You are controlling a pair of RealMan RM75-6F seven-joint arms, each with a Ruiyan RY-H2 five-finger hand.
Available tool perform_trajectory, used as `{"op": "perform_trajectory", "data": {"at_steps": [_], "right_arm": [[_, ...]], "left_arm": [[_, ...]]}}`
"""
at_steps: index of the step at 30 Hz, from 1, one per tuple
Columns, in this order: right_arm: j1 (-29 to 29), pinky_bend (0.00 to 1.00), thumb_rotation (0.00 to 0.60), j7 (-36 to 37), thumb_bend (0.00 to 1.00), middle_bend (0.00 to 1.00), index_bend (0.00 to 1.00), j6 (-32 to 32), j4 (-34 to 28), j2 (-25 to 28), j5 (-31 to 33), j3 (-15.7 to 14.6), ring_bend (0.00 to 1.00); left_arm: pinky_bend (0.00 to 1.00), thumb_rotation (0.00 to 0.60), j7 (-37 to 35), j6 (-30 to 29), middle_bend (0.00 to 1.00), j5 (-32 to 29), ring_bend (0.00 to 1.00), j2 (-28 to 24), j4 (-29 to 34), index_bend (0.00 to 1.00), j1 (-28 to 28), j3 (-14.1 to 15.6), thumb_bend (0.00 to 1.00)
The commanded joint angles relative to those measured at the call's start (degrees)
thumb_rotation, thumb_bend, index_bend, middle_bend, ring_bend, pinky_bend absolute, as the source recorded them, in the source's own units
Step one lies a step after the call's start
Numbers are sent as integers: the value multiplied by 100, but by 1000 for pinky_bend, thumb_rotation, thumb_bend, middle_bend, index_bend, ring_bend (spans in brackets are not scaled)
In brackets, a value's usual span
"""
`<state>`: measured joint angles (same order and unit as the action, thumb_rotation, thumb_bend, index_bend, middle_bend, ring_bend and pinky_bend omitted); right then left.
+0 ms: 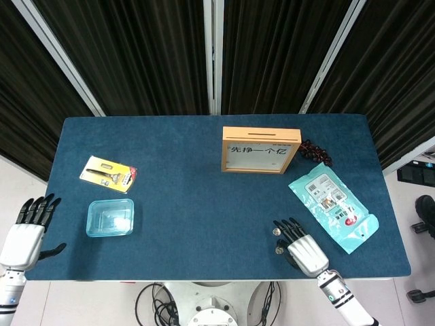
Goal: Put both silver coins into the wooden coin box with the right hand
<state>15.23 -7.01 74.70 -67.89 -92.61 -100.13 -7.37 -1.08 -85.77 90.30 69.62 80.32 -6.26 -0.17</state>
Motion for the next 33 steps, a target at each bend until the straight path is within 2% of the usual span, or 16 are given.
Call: {"op": "perform_trajectory", "data": {"at_steps": [1, 33], "right_arm": [[7, 0, 600, -20, 309, 0, 454, -1, 9, -19, 3, 6, 0], [50, 0, 600, -199, 308, 16, 462, 93, 184, -185, -27, 28, 0]], "left_arm": [[0, 600, -30, 8, 0, -3, 0, 3, -25, 0, -2, 3, 39], [0, 600, -556, -69, 0, 61, 0, 69, -373, 0, 21, 37, 46]]}}
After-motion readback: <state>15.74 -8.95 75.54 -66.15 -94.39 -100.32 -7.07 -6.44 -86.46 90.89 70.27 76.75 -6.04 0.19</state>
